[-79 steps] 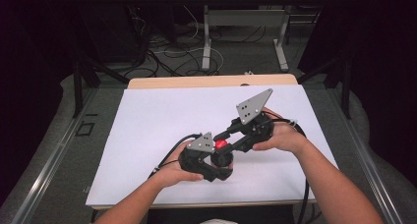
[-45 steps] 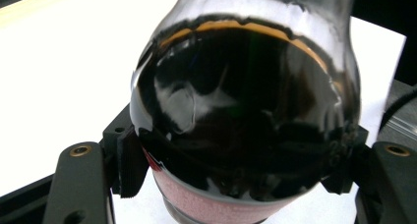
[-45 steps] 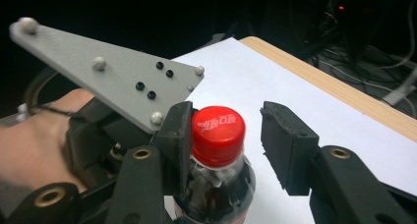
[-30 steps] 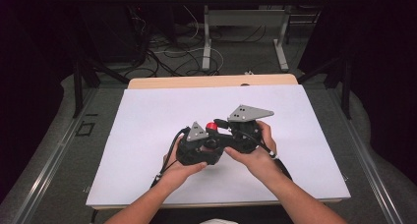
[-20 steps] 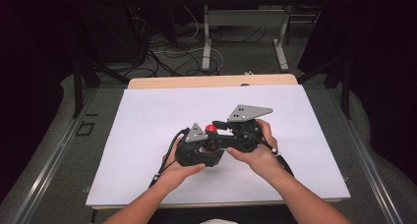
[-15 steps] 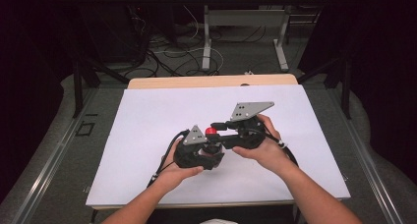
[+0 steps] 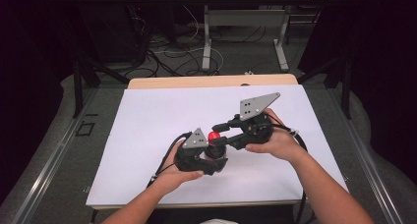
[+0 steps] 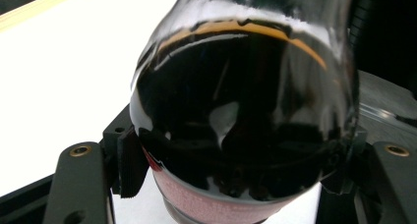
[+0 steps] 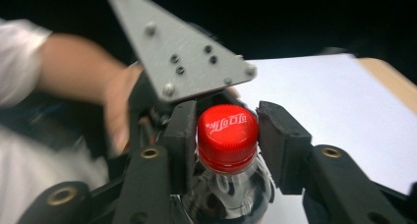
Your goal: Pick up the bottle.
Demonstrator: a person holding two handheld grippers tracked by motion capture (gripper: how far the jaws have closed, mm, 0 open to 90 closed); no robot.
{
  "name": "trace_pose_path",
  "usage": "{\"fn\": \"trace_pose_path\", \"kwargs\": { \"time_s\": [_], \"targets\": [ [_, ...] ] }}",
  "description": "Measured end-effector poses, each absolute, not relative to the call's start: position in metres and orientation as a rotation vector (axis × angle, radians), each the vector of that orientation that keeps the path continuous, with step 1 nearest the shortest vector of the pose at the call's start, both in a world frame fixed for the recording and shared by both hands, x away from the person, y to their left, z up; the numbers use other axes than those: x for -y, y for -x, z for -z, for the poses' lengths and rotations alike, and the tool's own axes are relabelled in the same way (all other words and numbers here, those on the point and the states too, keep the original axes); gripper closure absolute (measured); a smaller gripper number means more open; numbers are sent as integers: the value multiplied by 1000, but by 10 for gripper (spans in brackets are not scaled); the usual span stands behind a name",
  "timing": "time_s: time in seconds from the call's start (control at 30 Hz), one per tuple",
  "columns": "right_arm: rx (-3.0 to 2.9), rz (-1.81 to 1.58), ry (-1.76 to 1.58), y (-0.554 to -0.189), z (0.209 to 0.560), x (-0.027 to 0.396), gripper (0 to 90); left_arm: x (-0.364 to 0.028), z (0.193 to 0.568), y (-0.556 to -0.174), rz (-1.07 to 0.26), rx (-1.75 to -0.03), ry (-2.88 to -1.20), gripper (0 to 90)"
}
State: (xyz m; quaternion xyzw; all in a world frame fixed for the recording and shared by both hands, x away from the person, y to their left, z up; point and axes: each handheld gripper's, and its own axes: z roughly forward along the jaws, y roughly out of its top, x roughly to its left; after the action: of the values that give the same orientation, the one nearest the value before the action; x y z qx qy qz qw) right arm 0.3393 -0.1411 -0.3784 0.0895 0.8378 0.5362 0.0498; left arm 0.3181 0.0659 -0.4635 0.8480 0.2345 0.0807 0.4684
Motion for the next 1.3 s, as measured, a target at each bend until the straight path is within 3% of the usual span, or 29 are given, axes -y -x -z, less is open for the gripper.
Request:
{"fn": "trace_pose_path", "kwargs": {
  "time_s": [0.3, 0.63, 0.83, 1.07, 1.3],
  "targets": [
    [-2233, -1474, -664, -305, 388, 124, 542, -66, 462, -323, -264, -710, -2068, 295],
    [-2209, -1513, -720, -304, 394, 116, 605, -65, 461, -320, -293, -671, -2061, 295],
    [-2458, -1572, -456, -325, 384, 130, 608, -69, 461, -316, -244, -561, -2094, 295],
    [-2764, -1583, 110, -360, 371, 138, 608, -66, 459, -309, -186, -445, -2128, 295],
    [-2941, -1395, 511, -372, 356, 126, 608, -62, 461, -308, -109, -336, -2135, 295]
  ]
}}
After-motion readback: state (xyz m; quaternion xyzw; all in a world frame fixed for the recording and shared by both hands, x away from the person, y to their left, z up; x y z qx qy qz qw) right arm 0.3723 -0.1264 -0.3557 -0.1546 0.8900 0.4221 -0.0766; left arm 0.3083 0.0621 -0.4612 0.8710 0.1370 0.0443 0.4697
